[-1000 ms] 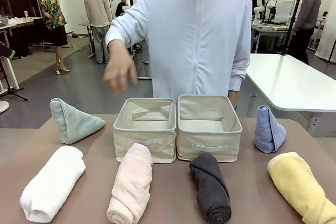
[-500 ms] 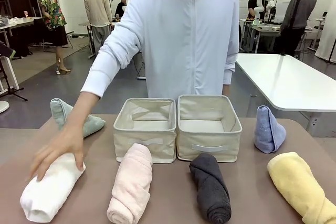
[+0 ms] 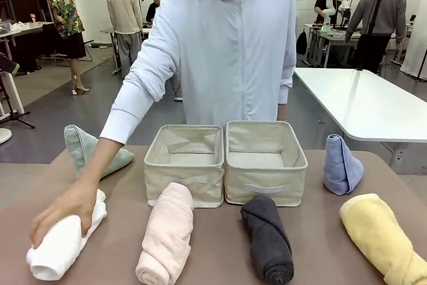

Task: Sort the towels based on their folding style.
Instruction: Pick up one triangle-folded towel and place it in the left Fabric basket.

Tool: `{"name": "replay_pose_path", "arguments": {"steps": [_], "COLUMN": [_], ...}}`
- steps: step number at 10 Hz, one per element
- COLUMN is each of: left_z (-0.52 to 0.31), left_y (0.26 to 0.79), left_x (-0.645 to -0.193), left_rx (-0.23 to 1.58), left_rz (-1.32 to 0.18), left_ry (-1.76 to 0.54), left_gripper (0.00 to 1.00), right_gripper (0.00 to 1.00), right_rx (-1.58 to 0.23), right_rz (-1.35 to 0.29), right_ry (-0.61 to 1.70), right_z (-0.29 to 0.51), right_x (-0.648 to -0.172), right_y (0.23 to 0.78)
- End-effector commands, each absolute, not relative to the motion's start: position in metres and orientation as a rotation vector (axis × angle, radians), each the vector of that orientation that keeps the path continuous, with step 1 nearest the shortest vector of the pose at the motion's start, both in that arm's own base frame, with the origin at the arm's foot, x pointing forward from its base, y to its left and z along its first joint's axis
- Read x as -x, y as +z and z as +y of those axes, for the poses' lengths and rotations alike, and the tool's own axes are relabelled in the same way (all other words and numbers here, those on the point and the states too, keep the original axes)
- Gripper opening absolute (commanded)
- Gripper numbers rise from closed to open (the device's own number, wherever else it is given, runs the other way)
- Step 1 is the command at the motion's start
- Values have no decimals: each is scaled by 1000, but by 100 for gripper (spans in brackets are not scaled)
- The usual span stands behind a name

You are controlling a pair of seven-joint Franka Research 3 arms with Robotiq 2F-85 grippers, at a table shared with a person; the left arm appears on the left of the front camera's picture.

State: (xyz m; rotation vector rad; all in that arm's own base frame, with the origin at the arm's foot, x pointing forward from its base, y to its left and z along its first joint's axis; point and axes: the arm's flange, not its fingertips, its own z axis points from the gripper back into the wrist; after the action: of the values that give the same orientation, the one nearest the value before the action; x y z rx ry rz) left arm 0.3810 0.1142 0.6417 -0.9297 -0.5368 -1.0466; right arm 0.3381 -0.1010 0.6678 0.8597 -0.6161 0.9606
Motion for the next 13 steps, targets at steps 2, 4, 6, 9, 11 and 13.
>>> {"name": "replay_pose_path", "arguments": {"steps": [2,4,6,9,11,13], "left_z": [114,90,77,61,44,20], "left_y": [642,631,620,606,589,562], "left_x": [-381,-415,-439,-463,-479,-501], "left_rx": [930,783,733,570,420,331], "left_rz": [-537,-406,-329,-250,-198,-96], "left_ry": [-1047,-1018,-977,-897,-833,-818], "left_gripper": [100,100,100,100,100,100], "right_gripper": [100,100,100,100,100,100], "right_rx": [-877,-877,-877,-877,-877,-877], "right_rz": [-634,-634,-634,-634,-634,-634], "right_ry": [976,976,976,976,976,976], "right_z": [-101,-101,-101,-101,-101,-101], "right_x": [-339,-339,-339,-339,-339,-339], "right_y": [670,670,670,670,670,670]}}
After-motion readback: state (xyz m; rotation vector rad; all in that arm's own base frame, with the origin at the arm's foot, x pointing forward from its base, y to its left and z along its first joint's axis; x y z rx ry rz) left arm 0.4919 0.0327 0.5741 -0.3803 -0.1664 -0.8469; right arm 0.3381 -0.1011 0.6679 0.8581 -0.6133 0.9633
